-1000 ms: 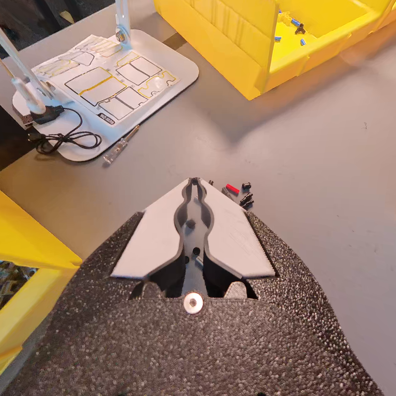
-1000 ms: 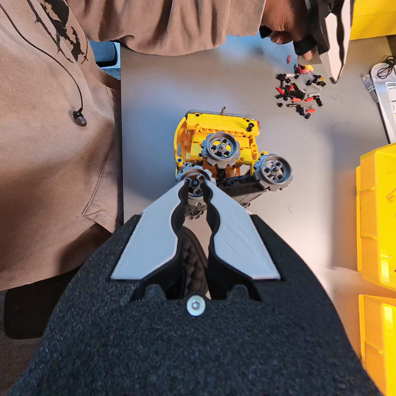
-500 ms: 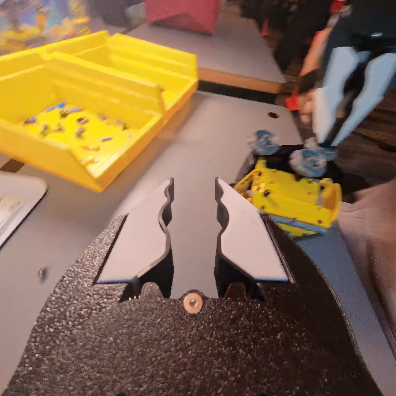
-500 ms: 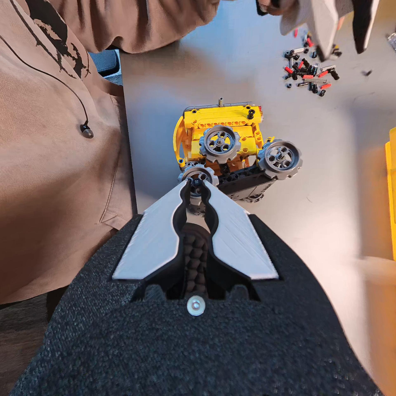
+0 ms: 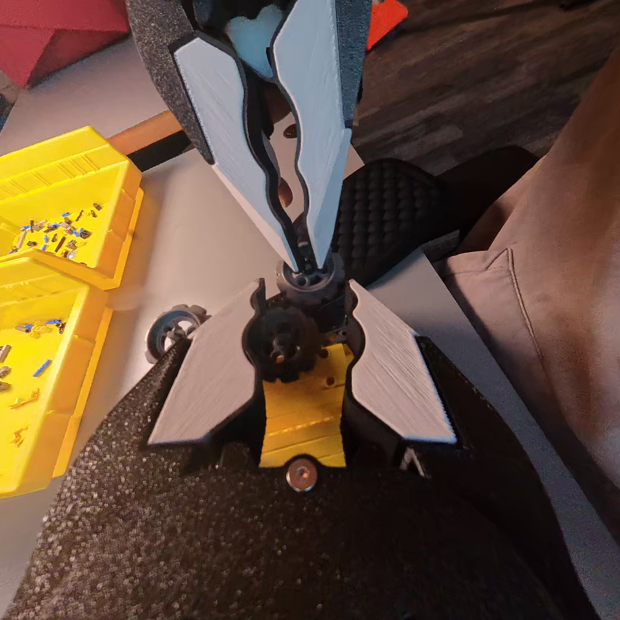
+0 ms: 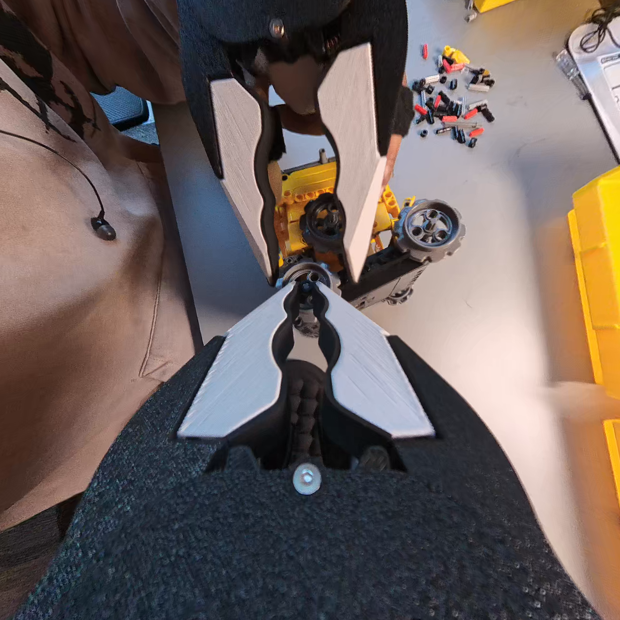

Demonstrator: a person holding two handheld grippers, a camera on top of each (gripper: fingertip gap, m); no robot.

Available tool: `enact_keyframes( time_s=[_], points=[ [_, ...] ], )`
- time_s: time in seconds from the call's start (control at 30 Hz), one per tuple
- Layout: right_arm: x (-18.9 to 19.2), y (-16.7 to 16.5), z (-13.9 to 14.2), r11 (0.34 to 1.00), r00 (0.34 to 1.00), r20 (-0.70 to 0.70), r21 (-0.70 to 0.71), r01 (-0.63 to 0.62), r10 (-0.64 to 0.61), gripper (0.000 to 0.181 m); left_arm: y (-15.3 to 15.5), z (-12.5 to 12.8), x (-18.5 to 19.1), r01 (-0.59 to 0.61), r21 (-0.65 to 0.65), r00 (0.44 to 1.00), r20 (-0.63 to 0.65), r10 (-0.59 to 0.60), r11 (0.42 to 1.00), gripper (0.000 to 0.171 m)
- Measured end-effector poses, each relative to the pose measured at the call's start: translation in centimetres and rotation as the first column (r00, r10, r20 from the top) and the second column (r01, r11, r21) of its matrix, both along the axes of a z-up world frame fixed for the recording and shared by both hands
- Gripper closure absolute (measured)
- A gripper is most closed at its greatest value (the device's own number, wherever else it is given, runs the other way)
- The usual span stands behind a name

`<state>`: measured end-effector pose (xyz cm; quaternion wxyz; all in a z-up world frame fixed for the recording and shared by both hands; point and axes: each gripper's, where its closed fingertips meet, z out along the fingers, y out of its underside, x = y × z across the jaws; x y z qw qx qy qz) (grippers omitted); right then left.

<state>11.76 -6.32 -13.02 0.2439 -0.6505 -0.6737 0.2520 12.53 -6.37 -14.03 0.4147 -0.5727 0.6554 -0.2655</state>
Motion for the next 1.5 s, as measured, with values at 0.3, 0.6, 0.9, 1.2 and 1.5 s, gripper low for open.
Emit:
enact_keyframes(
  time_s=[0.3, 0.6, 0.9, 1.2, 1.5],
  points=[
    [-1.7, -0.2, -0.1, 0.997, 0.999, -0.034, 0.071, -0.037, 0.039, 0.178, -0.2, -0.5, -0.9, -0.008, 0.036, 1.0, -0.022, 0.009, 0.999, 0.13],
    [-3.4, 0.0, 6.4, 0.993, 0.965, -0.26, 0.117, -0.013, 0.043, 0.179, -0.1, -0.5, -1.7, -0.015, -0.019, 1.0, -0.007, 0.015, 1.0, 0.131],
    [-3.4, 0.9, 5.5, 0.974, 0.927, -0.366, 0.228, 0.001, 0.084, 0.178, -1.1, 4.6, -3.0, 0.095, -0.306, 0.954, 0.299, 0.001, 0.947, 0.137],
    [-5.1, 0.5, 6.7, 0.819, 0.901, -0.347, 0.573, -0.017, 0.261, 0.178, -0.5, 7.7, -4.6, 0.257, -0.621, 0.851, 0.508, 0.131, 0.741, 0.164],
    [-6.6, -0.5, 7.7, 0.741, 0.871, -0.32, 0.667, -0.073, 0.374, 0.177, -1.0, 8.9, -6.2, 0.385, -0.704, 0.772, 0.6, 0.21, 0.597, 0.167]
  ],
)
